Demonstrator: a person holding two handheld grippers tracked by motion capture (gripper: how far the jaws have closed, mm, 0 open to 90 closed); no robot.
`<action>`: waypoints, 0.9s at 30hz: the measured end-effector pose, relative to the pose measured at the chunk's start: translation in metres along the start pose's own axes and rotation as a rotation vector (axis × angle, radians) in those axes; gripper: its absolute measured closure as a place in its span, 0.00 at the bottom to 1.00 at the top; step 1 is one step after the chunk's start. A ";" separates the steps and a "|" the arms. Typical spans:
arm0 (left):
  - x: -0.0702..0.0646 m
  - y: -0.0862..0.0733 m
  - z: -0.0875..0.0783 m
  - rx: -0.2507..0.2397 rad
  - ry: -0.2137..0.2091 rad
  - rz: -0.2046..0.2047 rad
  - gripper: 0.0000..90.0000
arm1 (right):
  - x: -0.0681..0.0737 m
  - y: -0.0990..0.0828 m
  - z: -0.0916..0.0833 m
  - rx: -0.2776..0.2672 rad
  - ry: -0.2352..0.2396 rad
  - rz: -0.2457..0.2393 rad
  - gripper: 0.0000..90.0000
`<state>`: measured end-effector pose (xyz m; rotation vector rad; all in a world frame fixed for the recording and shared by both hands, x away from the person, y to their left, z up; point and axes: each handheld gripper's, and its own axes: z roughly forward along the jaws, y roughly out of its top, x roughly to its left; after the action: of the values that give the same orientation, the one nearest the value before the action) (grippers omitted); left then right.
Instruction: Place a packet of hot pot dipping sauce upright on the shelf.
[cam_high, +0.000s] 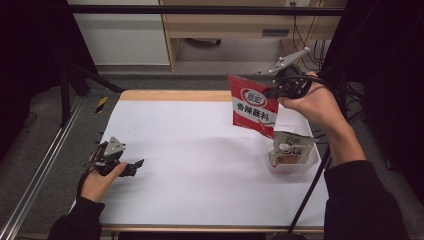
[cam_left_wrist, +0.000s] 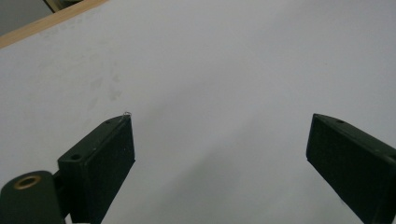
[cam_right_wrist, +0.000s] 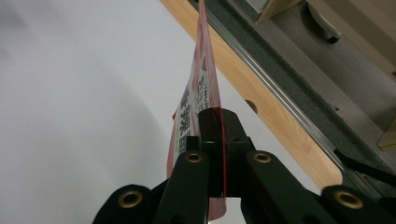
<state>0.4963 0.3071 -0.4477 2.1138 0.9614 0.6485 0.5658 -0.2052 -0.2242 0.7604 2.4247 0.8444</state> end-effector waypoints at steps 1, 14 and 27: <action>0.000 0.000 0.000 -0.002 0.000 -0.004 0.08 | -0.005 -0.003 -0.002 -0.006 -0.010 0.011 1.00; -0.002 0.000 0.002 0.007 -0.003 0.002 0.09 | -0.015 -0.001 0.002 -0.061 -0.014 0.031 1.00; -0.003 0.000 0.002 0.010 -0.009 0.009 0.09 | -0.022 0.005 0.014 -0.071 -0.045 0.046 1.00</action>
<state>0.4964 0.3040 -0.4495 2.1290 0.9523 0.6394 0.5923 -0.2102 -0.2252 0.8029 2.3331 0.9167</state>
